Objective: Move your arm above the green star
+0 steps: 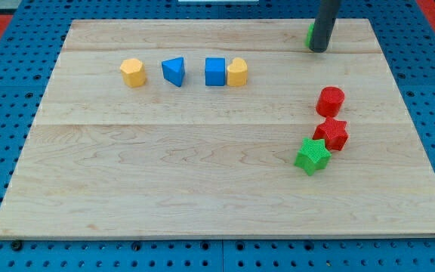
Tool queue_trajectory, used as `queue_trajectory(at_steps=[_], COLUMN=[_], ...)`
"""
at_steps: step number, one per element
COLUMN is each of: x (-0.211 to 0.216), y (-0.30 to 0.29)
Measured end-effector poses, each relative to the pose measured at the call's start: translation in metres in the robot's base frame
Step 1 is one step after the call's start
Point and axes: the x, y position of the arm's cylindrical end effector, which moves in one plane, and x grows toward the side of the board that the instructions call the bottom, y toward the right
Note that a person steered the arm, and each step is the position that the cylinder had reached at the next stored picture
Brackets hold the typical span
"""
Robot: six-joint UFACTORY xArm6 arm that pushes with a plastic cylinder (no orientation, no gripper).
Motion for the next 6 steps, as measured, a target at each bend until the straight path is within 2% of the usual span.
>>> queue_trajectory(at_steps=[1,2,3,4,6], x=[-0.014,-0.008,0.043,0.06,0.107], y=[0.0,0.0,0.0,-0.007,-0.067])
